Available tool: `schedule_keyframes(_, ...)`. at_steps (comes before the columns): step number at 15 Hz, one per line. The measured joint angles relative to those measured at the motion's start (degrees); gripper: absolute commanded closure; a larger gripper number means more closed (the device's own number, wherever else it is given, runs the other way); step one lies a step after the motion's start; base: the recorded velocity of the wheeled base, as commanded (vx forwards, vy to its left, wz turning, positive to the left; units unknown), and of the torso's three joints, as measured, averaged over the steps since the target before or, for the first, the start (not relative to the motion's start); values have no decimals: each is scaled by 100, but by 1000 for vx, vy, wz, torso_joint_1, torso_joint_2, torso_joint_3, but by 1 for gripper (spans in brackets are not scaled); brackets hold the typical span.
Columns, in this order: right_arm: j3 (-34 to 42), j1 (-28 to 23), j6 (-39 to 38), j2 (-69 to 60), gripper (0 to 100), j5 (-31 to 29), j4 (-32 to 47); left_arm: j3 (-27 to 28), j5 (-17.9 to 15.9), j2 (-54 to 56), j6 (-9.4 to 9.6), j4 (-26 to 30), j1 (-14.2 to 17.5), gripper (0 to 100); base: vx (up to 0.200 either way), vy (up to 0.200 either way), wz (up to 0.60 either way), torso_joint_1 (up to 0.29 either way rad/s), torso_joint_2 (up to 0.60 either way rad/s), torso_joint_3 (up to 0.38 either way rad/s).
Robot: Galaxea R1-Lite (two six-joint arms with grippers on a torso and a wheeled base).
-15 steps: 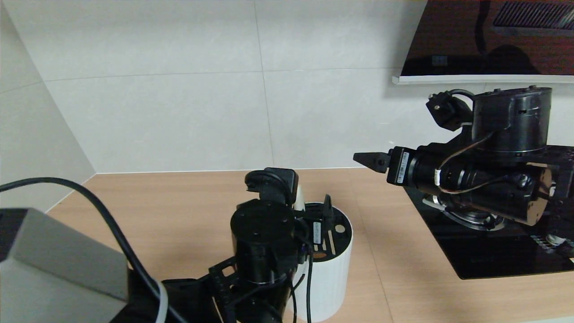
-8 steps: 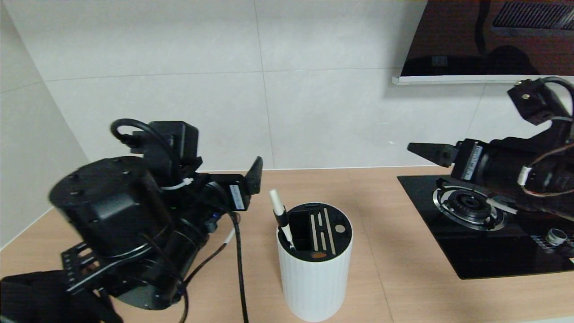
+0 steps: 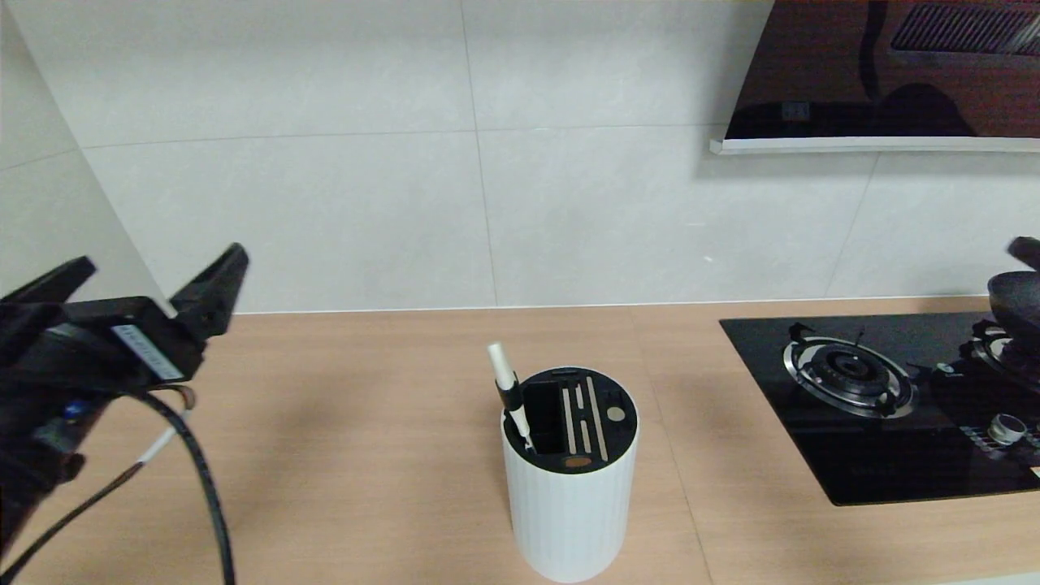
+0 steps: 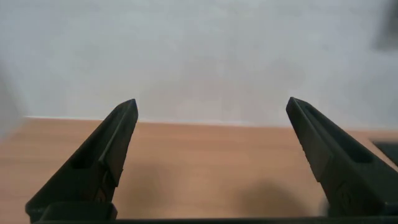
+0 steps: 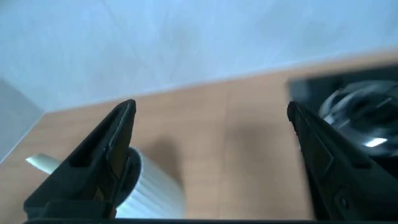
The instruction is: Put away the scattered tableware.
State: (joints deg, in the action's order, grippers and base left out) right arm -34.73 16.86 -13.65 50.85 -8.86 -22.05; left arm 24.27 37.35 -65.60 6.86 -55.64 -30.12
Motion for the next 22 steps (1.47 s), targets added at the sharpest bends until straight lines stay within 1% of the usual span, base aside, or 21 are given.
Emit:
schedule_keyframes(3,375,-521,939,-1237,0,-85,106,-68,-32,1340,405,1262,581,0,0,0,0,0,0,0)
schedule_keyframes(4,445,-672,1095,-1535,0,-96,238,-66,-122,1718,484,1686,764,0,0,0,0,0,0,0)
schedule_keyframes(6,494,-859,1354,-2150,0,-95,714,-13,-434,2503,550,2608,1073,0,0,0,0,0,0,0)
schedule_keyframes(8,505,-990,1621,-2996,0,-84,1376,41,-752,3465,585,3747,1425,0,0,0,0,0,0,0)
schedule_keyframes(10,516,-1159,1781,-3801,0,-60,2036,67,-939,4363,600,4581,1852,0,0,0,0,0,0,0)
schedule_keyframes(13,684,-1549,1904,-4601,0,183,2393,-62,-1070,5348,605,5121,2475,0,0,0,0,0,0,0)
schedule_keyframes(15,850,-1642,1902,-4884,0,183,2454,-200,-1212,5847,607,5376,2765,0,0,0,0,0,0,0)
schedule_keyframes(17,1018,-1670,1841,-5014,0,194,2452,-358,-1346,6254,578,5621,2922,0,0,0,0,0,0,0)
schedule_keyframes(20,1591,-1676,1740,-5075,0,208,2432,-783,-1434,6494,457,5591,2977,0,0,0,0,0,0,0)
schedule_keyframes(21,1862,-1676,1688,-5082,0,219,2402,-992,-1517,6527,446,5586,2982,0,0,0,0,0,0,0)
schedule_keyframes(22,2198,-1676,1643,-5087,0,263,2274,-1267,-1716,6546,400,5586,2985,0,0,0,0,0,0,0)
